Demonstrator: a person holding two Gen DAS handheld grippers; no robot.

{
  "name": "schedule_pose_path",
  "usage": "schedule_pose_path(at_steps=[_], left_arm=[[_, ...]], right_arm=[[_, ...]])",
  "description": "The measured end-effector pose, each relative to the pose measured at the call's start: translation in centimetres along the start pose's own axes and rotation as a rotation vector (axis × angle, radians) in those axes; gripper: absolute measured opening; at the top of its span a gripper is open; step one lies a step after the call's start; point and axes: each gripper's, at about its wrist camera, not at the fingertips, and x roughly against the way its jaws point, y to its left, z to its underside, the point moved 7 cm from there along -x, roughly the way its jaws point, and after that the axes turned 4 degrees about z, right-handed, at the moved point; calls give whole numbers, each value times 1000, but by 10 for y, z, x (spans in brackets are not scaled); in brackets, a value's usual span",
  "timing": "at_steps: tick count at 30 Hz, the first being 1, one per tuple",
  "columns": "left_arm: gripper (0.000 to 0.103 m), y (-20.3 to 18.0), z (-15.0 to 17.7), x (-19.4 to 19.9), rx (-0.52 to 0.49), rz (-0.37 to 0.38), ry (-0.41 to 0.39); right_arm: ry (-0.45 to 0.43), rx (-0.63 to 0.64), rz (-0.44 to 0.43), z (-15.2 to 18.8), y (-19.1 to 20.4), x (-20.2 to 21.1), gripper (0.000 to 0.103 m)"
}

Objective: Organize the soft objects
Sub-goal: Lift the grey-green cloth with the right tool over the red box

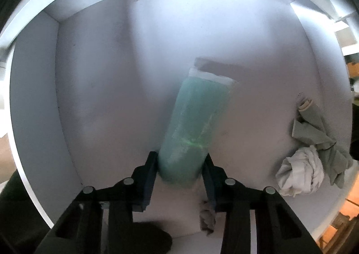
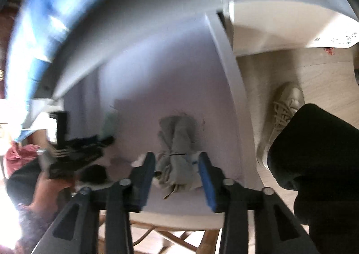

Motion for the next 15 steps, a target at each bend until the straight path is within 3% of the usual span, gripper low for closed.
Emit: schedule_pose_path(at_steps=[6, 8, 9, 11, 15], left_arm=[[38, -5, -1, -4, 10, 13, 1], [42, 0, -2, -4, 16, 17, -6], [49, 0, -3, -2, 23, 26, -13], [59, 0, -4, 3, 36, 35, -41], [60, -5, -4, -1, 47, 48, -45]], right_arm=[[164, -9, 7, 6, 10, -65, 46], [195, -1, 14, 11, 11, -76, 46], [207, -2, -6, 14, 11, -78, 45], [205, -10, -22, 17, 10, -76, 34], [129, -10, -40, 15, 4, -50, 32]])
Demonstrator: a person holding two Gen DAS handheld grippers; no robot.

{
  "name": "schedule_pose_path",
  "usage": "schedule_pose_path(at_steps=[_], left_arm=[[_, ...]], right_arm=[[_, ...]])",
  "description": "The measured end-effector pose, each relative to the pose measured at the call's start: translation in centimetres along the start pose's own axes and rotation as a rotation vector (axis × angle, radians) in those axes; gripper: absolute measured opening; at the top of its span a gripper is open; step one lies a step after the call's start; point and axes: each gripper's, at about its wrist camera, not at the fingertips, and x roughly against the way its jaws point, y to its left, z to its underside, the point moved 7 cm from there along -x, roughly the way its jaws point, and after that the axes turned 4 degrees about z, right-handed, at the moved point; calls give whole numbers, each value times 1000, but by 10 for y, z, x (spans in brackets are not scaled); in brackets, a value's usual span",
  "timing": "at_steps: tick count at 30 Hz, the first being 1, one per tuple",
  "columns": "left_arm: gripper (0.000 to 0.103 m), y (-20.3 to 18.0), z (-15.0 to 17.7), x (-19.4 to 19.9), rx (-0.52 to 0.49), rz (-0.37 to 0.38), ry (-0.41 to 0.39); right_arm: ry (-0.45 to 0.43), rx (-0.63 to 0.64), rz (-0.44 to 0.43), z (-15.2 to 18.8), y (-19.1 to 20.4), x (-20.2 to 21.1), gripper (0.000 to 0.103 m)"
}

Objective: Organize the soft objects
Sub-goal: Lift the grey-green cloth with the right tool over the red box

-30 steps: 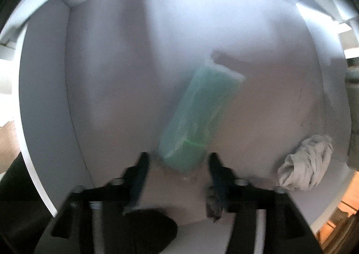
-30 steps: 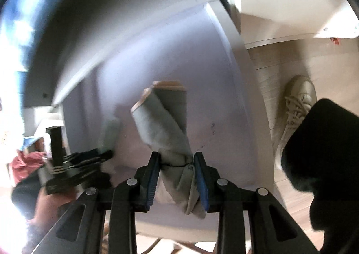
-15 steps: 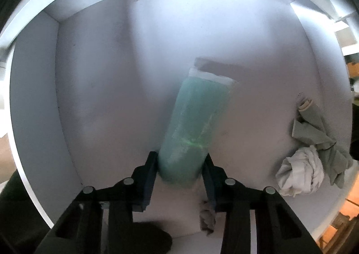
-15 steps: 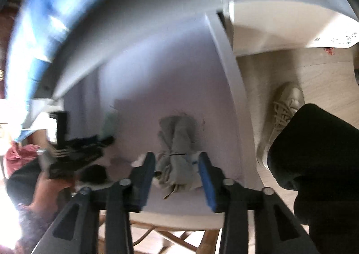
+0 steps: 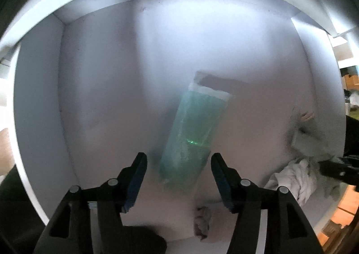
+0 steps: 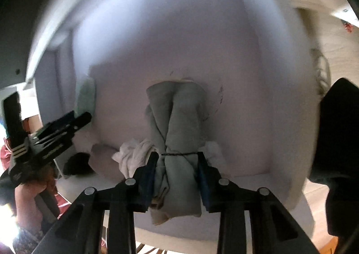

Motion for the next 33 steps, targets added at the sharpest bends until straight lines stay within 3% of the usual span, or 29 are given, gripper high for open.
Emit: schedule_pose_path(at_steps=[3, 7, 12, 15, 19, 27, 33], left_arm=[[57, 1, 2, -7, -24, -8, 24], [39, -3, 3, -7, -77, -31, 17], [34, -3, 8, -8, -90, -37, 30], [33, -12, -17, -9, -96, -45, 38], [33, -2, -26, -4, -91, -45, 44], [32, 0, -32, 1, -89, -49, 46], [32, -2, -35, 16, -84, -37, 39]], right_arm=[[-48, -16, -46, 5, 0, 24, 31], [-99, -34, -129, 17, 1, 60, 31], [-182, -52, -193, 25, -2, 115, 31], [-246, -47, -220, 27, -5, 155, 31], [-344, -19, -269, 26, 7, 216, 31], [-528, 130, -333, 21, 68, 337, 31], [-570, 240, -257, -16, 137, 359, 31]])
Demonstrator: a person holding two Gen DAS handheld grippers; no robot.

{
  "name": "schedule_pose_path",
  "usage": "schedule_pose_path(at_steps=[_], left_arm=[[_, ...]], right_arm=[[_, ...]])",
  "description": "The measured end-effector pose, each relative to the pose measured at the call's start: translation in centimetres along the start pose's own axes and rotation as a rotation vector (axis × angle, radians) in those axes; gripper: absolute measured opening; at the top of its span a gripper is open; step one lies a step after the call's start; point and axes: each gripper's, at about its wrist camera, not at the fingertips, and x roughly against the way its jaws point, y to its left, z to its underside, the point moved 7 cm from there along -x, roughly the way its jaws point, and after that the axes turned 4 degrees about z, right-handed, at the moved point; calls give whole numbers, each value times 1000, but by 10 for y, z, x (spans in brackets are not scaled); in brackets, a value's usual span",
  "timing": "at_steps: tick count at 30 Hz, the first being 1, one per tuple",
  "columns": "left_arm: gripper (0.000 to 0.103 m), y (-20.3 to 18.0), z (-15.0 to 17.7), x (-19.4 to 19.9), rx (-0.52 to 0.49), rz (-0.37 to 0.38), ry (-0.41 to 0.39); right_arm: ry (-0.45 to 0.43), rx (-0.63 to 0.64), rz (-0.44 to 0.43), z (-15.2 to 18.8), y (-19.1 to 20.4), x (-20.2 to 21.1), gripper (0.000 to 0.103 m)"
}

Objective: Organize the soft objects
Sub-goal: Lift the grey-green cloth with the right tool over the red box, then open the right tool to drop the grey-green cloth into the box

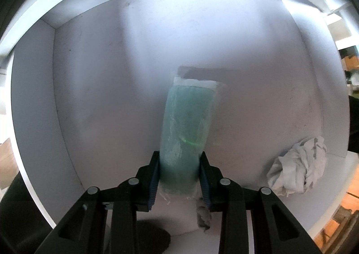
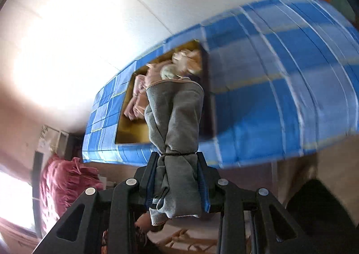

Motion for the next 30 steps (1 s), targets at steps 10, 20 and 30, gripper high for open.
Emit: schedule_pose_path(at_steps=[10, 20, 30], left_arm=[[32, 5, -3, 14, 25, 49, -29], [32, 9, -6, 19, 42, 91, -33], [32, 18, -7, 22, 49, 83, -28]], right_arm=[[107, 88, 102, -33, 39, -122, 31], [112, 193, 314, -50, 33, -177, 32], [59, 168, 236, -49, 21, -157, 43]])
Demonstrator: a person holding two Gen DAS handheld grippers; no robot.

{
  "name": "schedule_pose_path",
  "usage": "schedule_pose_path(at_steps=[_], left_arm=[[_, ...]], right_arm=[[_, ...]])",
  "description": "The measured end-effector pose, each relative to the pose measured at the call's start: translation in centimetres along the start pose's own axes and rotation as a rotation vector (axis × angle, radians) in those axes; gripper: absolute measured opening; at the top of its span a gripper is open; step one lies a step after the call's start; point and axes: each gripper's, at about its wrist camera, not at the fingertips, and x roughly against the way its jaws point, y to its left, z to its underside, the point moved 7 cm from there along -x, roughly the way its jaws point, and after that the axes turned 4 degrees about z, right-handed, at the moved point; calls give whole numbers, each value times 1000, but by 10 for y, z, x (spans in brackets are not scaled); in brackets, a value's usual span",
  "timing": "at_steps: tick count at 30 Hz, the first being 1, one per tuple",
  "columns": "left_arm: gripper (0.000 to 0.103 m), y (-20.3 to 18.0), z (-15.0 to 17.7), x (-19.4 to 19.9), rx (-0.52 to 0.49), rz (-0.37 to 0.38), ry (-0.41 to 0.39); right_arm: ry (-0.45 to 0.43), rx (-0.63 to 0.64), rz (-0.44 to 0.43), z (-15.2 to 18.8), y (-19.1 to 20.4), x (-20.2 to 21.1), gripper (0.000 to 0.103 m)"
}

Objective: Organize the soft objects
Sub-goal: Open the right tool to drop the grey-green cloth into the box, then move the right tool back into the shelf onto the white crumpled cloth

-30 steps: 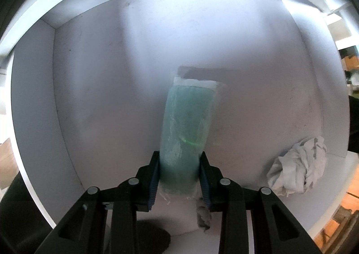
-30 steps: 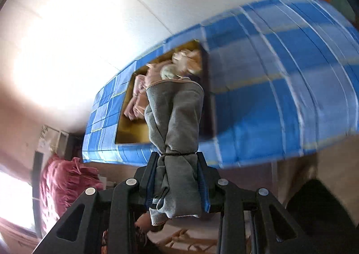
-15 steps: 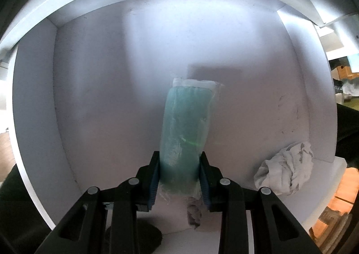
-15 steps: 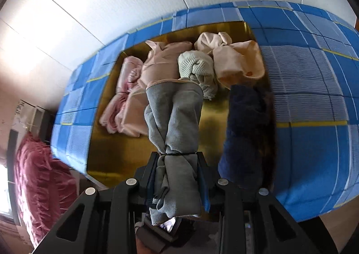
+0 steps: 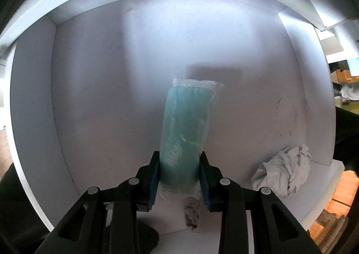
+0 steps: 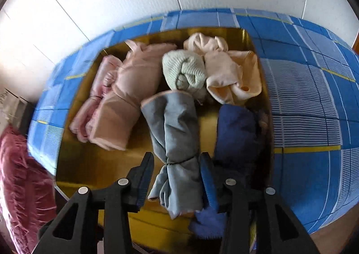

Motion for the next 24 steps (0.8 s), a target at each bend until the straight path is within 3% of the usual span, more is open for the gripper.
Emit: schedule_pose_path(at_steps=[7, 16, 19, 24], left_arm=[[32, 4, 0, 0, 4, -18, 2], [32, 7, 0, 3, 29, -8, -23], [32, 9, 5, 2, 24, -16, -20], [32, 11, 8, 2, 33, -27, -16]], right_arm=[[-98, 12, -73, 32, -13, 49, 43], [-174, 52, -204, 97, -30, 76, 43], [-141, 76, -218, 132, -40, 74, 43], [-16, 139, -150, 187, -58, 40, 43]])
